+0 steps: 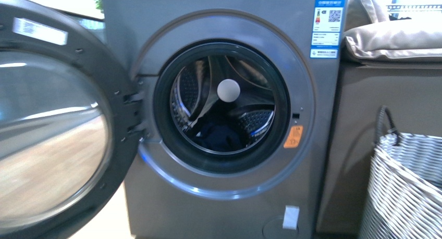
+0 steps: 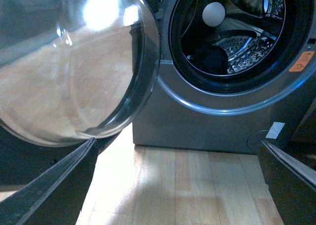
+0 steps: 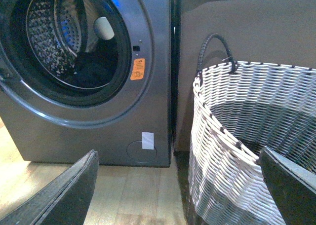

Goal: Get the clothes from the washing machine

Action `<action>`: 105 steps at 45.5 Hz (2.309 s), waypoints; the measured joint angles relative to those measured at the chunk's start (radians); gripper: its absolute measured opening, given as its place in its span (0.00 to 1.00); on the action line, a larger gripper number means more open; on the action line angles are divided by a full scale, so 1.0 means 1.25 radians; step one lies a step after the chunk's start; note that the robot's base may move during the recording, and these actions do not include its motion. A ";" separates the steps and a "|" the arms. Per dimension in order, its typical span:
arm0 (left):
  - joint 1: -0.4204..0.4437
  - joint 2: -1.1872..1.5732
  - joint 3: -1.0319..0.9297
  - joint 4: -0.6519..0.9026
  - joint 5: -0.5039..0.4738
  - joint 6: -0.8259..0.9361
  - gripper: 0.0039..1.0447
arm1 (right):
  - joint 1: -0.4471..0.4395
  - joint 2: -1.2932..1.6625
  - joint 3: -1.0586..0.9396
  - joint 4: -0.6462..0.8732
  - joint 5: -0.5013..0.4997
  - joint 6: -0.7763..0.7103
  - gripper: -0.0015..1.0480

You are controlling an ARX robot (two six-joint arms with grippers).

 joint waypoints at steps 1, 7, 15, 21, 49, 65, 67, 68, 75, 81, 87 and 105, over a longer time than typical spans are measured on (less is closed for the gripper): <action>0.000 0.000 0.000 0.000 0.001 0.000 0.94 | 0.000 0.000 0.000 -0.001 0.000 0.000 0.93; 0.000 0.001 0.000 0.000 0.000 0.000 0.94 | 0.000 0.000 0.000 0.000 0.000 0.000 0.93; 0.000 0.001 0.000 0.000 0.000 0.000 0.94 | 0.000 0.000 0.000 -0.001 0.002 0.000 0.93; 0.000 0.000 0.000 0.000 0.000 0.000 0.94 | 0.000 0.000 0.000 0.000 0.002 0.000 0.93; -0.008 -0.001 0.000 0.000 0.052 0.000 0.94 | 0.000 0.000 0.000 -0.001 0.002 0.000 0.93; -0.008 -0.001 0.001 0.000 0.052 0.000 0.94 | 0.000 0.000 0.000 -0.001 0.002 0.000 0.93; -0.008 -0.001 0.001 0.000 0.052 0.000 0.94 | 0.000 0.000 0.000 -0.001 0.002 0.000 0.93; -0.008 -0.001 0.001 0.000 0.052 0.000 0.94 | 0.000 0.000 0.000 -0.001 0.002 0.000 0.93; -0.008 0.000 0.001 0.000 0.045 0.000 0.94 | 0.000 0.000 0.000 -0.001 0.002 0.000 0.93; -0.005 0.000 0.000 0.000 0.013 0.000 0.94 | 0.000 0.000 0.000 -0.001 0.002 0.000 0.93; -0.001 0.000 0.000 0.000 0.001 0.000 0.94 | 0.000 0.000 0.000 -0.001 0.002 0.000 0.93; -0.001 -0.001 0.000 0.000 0.000 0.000 0.94 | 0.000 0.000 0.000 -0.001 0.002 0.000 0.93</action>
